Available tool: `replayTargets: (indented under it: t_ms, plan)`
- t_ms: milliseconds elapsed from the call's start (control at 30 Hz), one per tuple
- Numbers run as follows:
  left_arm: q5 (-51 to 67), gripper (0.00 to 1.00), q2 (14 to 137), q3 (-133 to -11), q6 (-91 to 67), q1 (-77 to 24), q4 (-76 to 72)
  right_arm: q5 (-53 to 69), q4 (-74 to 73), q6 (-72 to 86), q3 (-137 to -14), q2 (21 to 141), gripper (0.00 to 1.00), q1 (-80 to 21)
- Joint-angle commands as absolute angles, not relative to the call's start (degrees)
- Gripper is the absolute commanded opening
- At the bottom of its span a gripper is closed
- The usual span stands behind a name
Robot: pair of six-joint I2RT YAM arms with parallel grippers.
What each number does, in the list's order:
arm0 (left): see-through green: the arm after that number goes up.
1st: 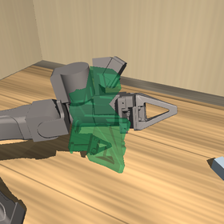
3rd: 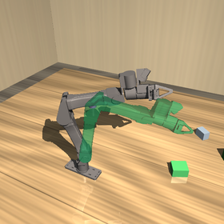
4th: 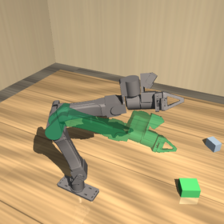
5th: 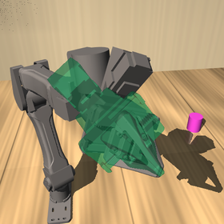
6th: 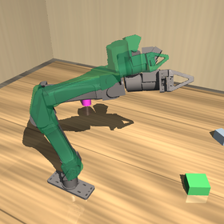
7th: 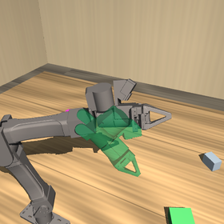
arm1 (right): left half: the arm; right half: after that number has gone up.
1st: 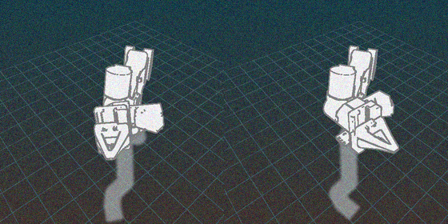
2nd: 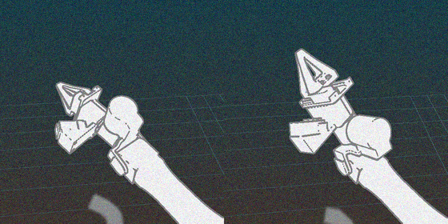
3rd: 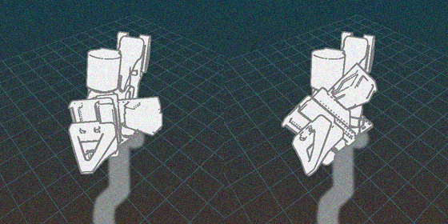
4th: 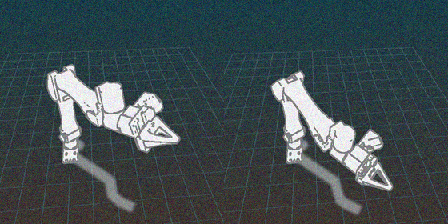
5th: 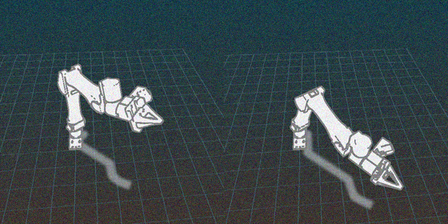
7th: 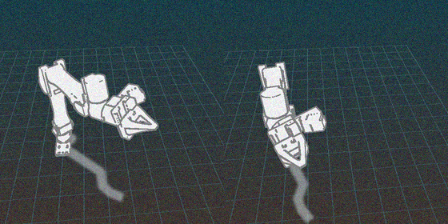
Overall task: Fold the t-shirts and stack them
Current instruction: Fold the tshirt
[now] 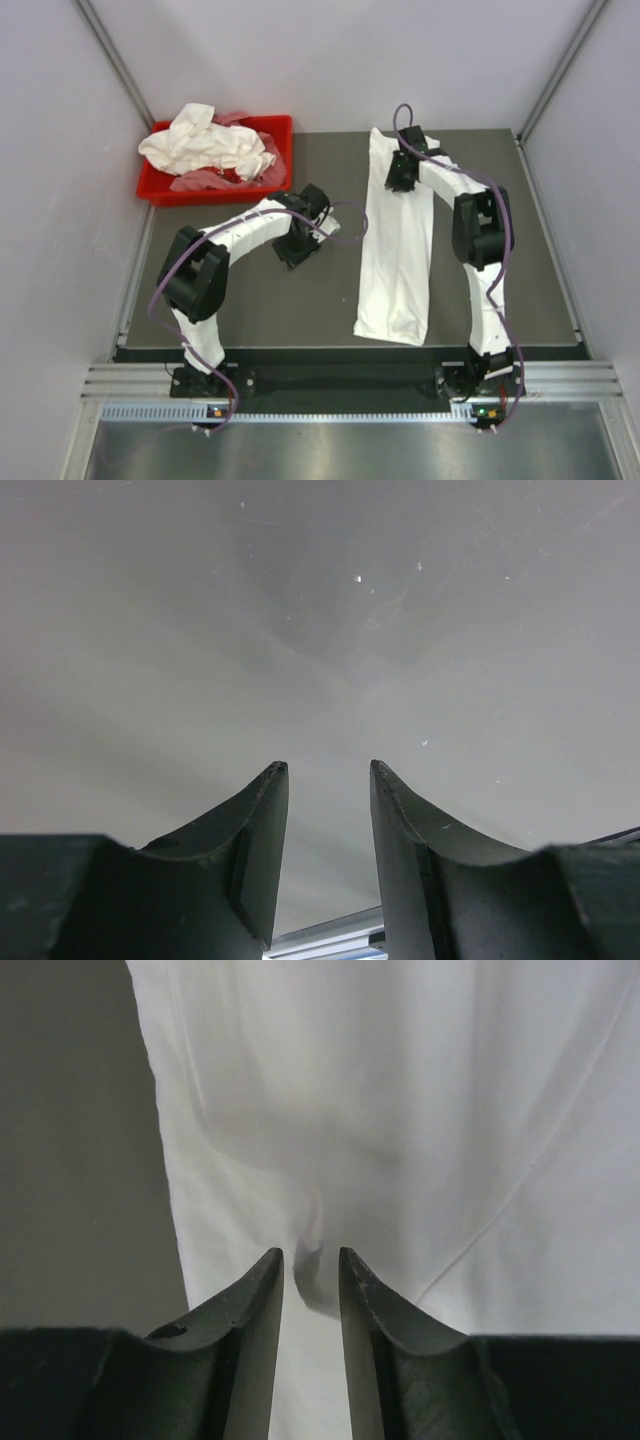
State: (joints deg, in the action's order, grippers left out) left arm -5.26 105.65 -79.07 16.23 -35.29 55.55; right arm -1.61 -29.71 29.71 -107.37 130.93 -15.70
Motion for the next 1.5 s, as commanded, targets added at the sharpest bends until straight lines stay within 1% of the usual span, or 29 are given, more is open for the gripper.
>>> replayTargets:
  t_ms: [0, 33, 100, 200, 500, 600, 700, 767, 867, 900, 933, 1067, 1133, 1200, 1233, 1333, 1367, 1433, 1467]
  plan:
    - [-4.7, 0.43, 105.4, -78.8, 16.7, -35.1, 55.1, 0.2, -28.7, 27.7, -108.5, 129.9, 0.32, -16.3]
    - [-4.7, 0.43, 105.4, -78.8, 16.7, -35.1, 55.0, 2.7, -28.7, 27.7, -108.6, 130.1, 0.36, -16.3]
    - [-4.5, 0.43, 105.6, -78.8, 16.8, -35.1, 55.1, 3.4, -28.7, 27.7, -108.7, 129.9, 0.42, -16.3]
    - [-4.3, 0.43, 105.6, -78.7, 16.8, -35.1, 55.0, 4.7, -28.0, 27.1, -108.2, 128.9, 0.45, -16.8]
    - [-4.1, 0.43, 105.6, -78.7, 16.8, -35.0, 55.1, 10.5, -28.6, 21.7, -109.1, 127.7, 0.47, -18.3]
    - [-3.8, 0.43, 105.4, -78.8, 16.7, -35.1, 55.3, 11.5, -28.9, 21.9, -109.5, 126.8, 0.45, -17.5]
    - [-2.8, 0.43, 105.1, -79.3, 16.6, -35.1, 55.9, 13.6, -31.1, 25.0, -108.6, 124.2, 0.42, -15.7]
    - [-1.6, 0.43, 104.4, -80.2, 16.8, -35.1, 56.6, 13.2, -33.7, 26.5, -105.7, 119.7, 0.42, -14.9]
    - [4.1, 0.4, 102.8, -81.7, 19.0, -35.2, 57.0, 8.8, -39.0, 27.6, -97.1, 110.2, 0.44, -14.3]
    - [7.9, 0.35, 102.3, -82.3, 19.5, -35.6, 56.8, 7.7, -40.5, 27.9, -94.0, 107.7, 0.45, -14.2]
    - [9.6, 0.33, 101.8, -82.4, 19.8, -35.9, 56.3, 7.6, -41.3, 28.3, -87.4, 102.7, 0.45, -13.9]
    - [17.2, 0.33, 97.5, -80.1, 21.7, -40.0, 51.1, 7.1, -46.7, 29.8, -72.9, 91.5, 0.48, -13.7]
    - [19.2, 0.33, 95.6, -76.9, 23.1, -44.2, 46.9, 7.4, -49.6, 30.3, -65.7, 86.1, 0.49, -13.7]
    - [21.1, 0.32, 94.9, -73.5, 25.4, -48.4, 42.6, 6.1, -52.3, 30.9, -61.5, 82.5, 0.49, -13.8]
    - [22.4, 0.33, 94.7, -72.5, 25.6, -49.7, 41.1, 6.2, -52.6, 32.1, -57.0, 78.8, 0.49, -13.9]
    - [24.5, 0.33, 95.3, -69.6, 27.5, -54.8, 35.9, 8.7, -53.3, 34.4, -49.3, 71.4, 0.48, -14.3]
    - [26.3, 0.37, 95.5, -69.2, 28.2, -55.9, 34.6, 9.3, -53.3, 35.1, -47.7, 69.7, 0.47, -14.7]
    - [27.1, 0.42, 96.1, -67.8, 28.5, -58.1, 30.5, 11.6, -52.1, 37.5, -42.2, 65.5, 0.46, -16.4]
    - [27.1, 0.43, 96.4, -67.2, 28.5, -58.8, 29.2, 13.5, -51.0, 38.1, -40.2, 64.9, 0.46, -17.1]
